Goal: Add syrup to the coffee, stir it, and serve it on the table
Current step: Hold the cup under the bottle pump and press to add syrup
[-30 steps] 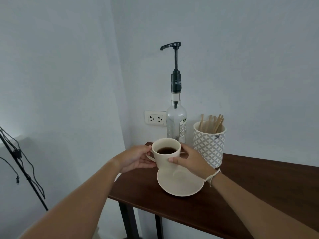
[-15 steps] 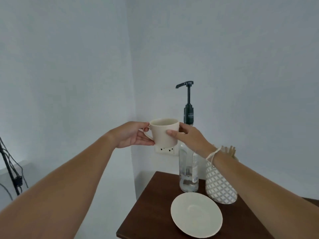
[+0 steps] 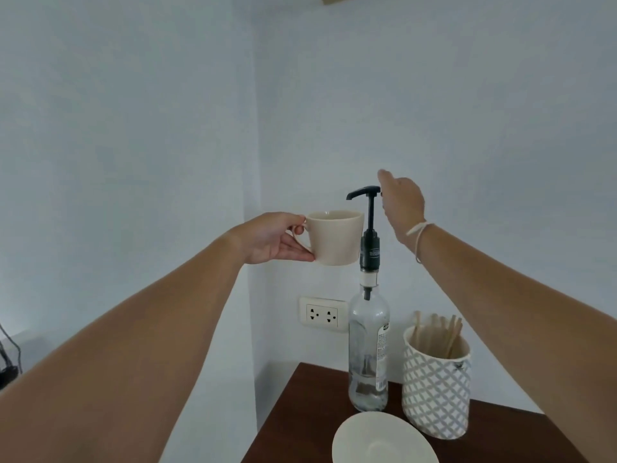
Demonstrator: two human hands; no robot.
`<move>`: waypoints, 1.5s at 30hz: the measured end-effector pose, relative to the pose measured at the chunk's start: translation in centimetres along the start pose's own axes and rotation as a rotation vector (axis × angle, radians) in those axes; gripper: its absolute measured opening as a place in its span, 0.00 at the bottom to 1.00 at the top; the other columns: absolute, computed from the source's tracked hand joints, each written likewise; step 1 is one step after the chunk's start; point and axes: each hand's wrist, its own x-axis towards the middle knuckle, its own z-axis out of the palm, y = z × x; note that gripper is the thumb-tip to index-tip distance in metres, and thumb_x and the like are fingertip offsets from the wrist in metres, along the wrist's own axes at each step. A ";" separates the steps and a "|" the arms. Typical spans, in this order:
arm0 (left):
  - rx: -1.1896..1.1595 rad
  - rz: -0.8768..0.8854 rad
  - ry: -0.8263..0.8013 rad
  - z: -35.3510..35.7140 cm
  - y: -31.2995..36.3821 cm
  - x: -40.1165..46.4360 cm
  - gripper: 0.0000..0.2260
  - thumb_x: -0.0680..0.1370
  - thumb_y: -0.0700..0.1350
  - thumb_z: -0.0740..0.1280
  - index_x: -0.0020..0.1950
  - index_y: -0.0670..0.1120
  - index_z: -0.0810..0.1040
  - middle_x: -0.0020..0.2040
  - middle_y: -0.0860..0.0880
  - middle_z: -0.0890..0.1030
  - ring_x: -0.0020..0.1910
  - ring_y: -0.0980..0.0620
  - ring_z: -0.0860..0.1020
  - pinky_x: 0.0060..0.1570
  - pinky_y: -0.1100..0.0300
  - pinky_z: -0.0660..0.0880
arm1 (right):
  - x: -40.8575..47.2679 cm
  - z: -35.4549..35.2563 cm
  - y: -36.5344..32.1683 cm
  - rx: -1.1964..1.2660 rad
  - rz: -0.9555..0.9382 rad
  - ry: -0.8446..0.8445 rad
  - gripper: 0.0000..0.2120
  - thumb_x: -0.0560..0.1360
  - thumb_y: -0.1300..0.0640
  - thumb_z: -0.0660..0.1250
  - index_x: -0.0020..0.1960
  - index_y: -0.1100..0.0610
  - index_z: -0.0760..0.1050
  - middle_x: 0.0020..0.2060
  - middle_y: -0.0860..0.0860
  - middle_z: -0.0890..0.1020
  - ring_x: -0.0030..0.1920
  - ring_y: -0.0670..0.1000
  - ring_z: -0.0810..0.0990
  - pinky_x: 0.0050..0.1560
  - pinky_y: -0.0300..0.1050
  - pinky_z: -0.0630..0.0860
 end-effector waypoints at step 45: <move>0.027 -0.010 -0.047 1.2 0.8 2.4 0.13 0.80 0.45 0.59 0.36 0.43 0.67 0.40 0.32 0.81 0.38 0.42 0.84 0.44 0.59 0.82 | 3.8 1.8 2.2 0.186 0.313 -0.282 0.14 0.75 0.55 0.52 0.32 0.57 0.66 0.31 0.51 0.72 0.29 0.51 0.67 0.32 0.42 0.65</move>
